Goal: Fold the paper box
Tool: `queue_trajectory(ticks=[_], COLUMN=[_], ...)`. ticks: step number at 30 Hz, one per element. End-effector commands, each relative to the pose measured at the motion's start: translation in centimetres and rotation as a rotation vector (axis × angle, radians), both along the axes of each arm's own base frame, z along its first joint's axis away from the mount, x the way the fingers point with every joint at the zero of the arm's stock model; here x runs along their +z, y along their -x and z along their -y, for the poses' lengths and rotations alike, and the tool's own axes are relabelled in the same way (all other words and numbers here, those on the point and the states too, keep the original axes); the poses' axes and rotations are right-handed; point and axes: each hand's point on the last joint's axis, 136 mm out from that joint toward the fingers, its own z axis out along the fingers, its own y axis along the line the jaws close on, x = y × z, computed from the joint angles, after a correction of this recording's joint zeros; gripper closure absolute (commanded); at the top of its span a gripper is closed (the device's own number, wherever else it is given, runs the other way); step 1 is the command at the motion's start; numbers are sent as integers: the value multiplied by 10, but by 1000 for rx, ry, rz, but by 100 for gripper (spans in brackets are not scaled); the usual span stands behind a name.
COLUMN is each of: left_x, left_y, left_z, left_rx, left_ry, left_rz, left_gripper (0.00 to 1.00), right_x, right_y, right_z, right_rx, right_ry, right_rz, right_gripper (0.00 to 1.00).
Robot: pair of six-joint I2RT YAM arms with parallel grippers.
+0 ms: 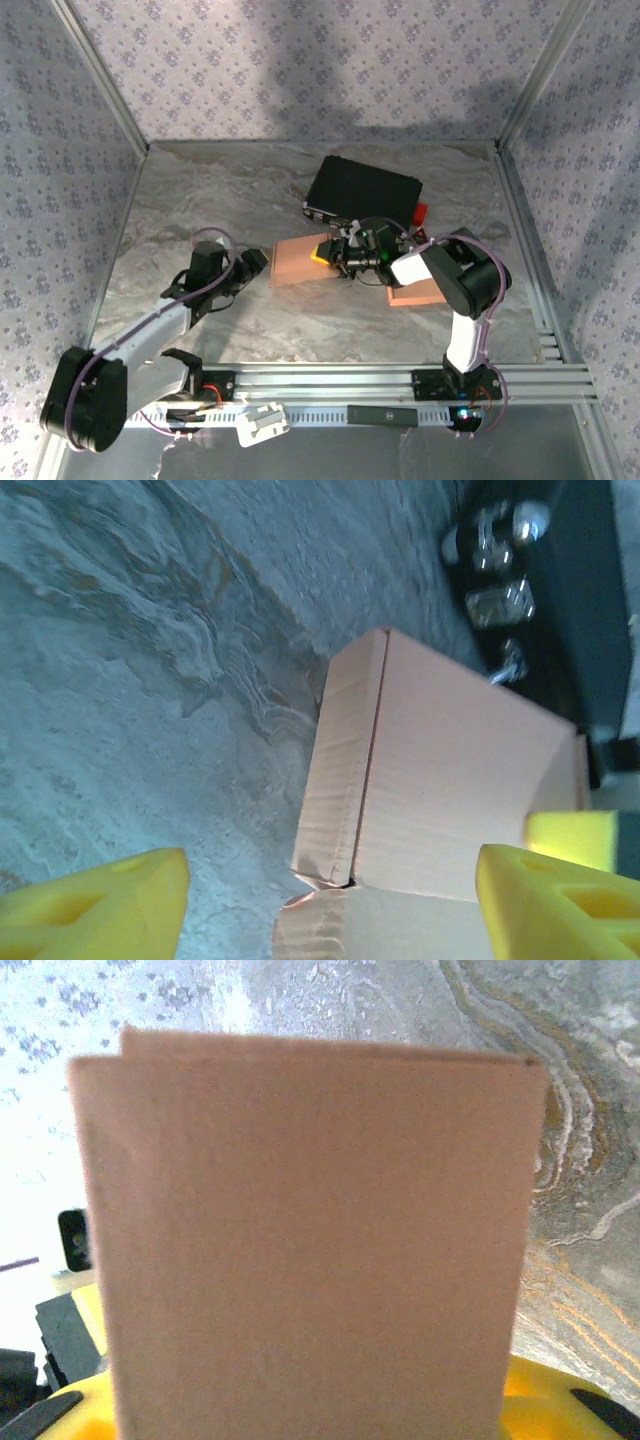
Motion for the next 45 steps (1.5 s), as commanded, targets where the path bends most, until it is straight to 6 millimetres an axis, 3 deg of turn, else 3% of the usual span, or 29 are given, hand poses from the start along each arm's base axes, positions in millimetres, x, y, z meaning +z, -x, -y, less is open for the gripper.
queue_trajectory(ticks=[1,10,17,23,33,41,45], left_x=[0,-12,-9,-10,0,-1,1], left_y=[-4,-26,-23,-25,-32,-25,-22], left_z=[-8,36,39,47,44,43,39], left_rx=[157,182,284,318,362,380,406], left_ry=[137,445,486,517,505,486,473], left_rz=[-137,-345,-377,-410,-391,-414,-422], left_gripper=[23,12,10,17,33,45,47], right_x=[-9,-25,-25,-27,-28,-25,-23], right_y=[-1,13,16,20,24,23,23], right_z=[1,1,-2,-3,-3,-6,-5], right_rx=[-100,-236,-290,-329,-348,-343,-347], right_ry=[-20,-57,-59,-64,-39,-38,-34], right_rz=[-175,-464,-547,-595,-624,-618,-616], right_gripper=[57,58,59,58,57,56,54])
